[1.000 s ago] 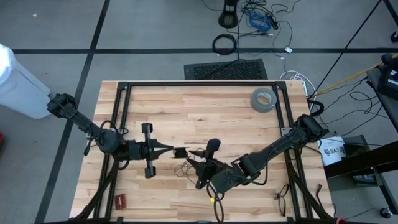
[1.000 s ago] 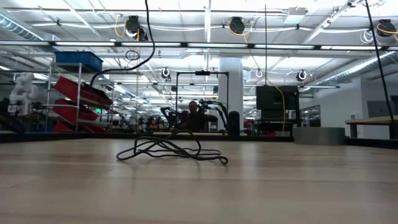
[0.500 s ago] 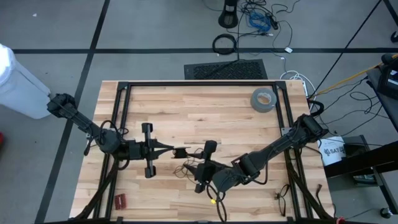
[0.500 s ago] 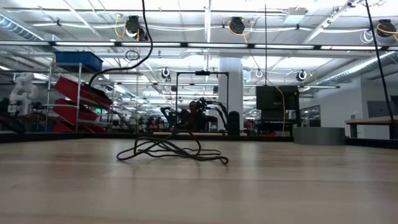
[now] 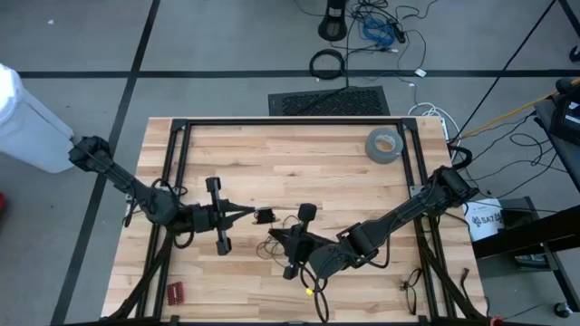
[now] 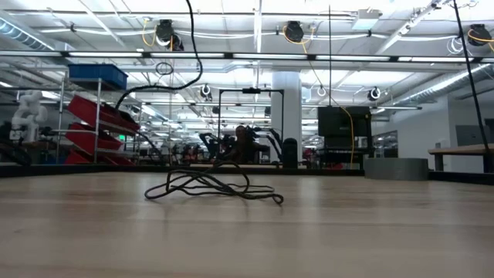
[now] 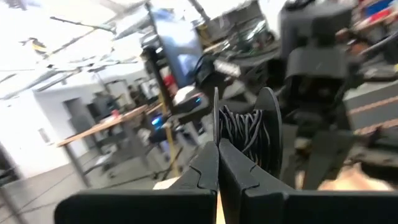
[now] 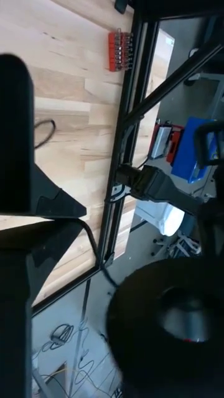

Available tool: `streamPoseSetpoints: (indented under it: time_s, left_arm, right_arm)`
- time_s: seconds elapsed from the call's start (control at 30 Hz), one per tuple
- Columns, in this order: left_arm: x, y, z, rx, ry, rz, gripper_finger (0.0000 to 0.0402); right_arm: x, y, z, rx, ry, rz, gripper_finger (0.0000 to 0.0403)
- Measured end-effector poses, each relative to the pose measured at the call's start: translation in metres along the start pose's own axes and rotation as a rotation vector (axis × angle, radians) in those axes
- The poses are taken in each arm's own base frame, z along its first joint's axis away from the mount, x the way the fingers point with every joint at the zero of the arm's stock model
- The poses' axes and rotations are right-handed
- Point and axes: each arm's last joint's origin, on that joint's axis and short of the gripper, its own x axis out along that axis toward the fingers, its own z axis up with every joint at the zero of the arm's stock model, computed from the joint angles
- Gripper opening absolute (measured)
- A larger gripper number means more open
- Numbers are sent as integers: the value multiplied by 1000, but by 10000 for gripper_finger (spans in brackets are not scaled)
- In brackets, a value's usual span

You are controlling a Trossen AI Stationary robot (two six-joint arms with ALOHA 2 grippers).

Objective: Coil cords
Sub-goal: Uncoil the black wire from the spool

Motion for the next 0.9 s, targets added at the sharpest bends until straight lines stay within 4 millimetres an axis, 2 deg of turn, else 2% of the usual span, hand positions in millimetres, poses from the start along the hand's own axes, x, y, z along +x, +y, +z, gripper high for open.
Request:
streamPoseSetpoints:
  time_s: [0.37,0.67,0.9]
  left_arm:
    - [9,-10,-13,144,136,175,1]
    - [19,-21,-18,217,153,291,1]
    - [27,-29,-25,374,258,346,0]
  right_arm:
    - [1,0,0,54,2,3,1]
    - [0,2,0,88,-1,66,0]
    - [-6,5,5,79,-14,80,0]
